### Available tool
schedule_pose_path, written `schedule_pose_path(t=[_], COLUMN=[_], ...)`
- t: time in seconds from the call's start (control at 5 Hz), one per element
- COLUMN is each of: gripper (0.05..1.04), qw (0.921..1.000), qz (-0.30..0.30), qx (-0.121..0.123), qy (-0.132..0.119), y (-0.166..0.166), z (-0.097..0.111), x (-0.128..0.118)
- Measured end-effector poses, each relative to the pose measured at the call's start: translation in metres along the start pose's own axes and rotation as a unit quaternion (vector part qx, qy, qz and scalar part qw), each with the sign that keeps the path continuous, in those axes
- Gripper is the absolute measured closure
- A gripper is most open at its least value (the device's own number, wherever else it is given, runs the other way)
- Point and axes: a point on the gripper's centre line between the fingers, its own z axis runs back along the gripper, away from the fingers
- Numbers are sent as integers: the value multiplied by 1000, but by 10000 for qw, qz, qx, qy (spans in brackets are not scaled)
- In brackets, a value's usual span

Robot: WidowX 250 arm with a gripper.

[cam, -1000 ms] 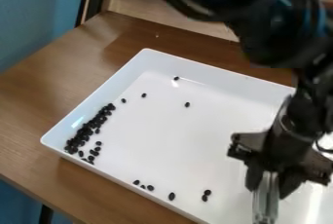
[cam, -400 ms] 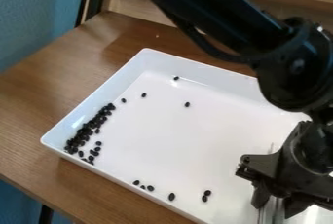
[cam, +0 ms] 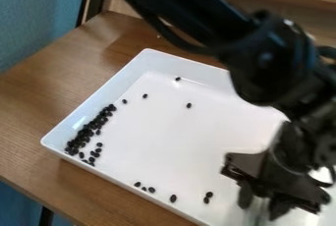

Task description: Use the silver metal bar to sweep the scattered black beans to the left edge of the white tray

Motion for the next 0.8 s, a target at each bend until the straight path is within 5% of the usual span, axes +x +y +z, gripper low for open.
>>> schedule_pose_path(t=[0.8], gripper=[687], qw=[9984], qz=[-399], qx=[387], qy=[118], y=[93], z=[-17], x=[10])
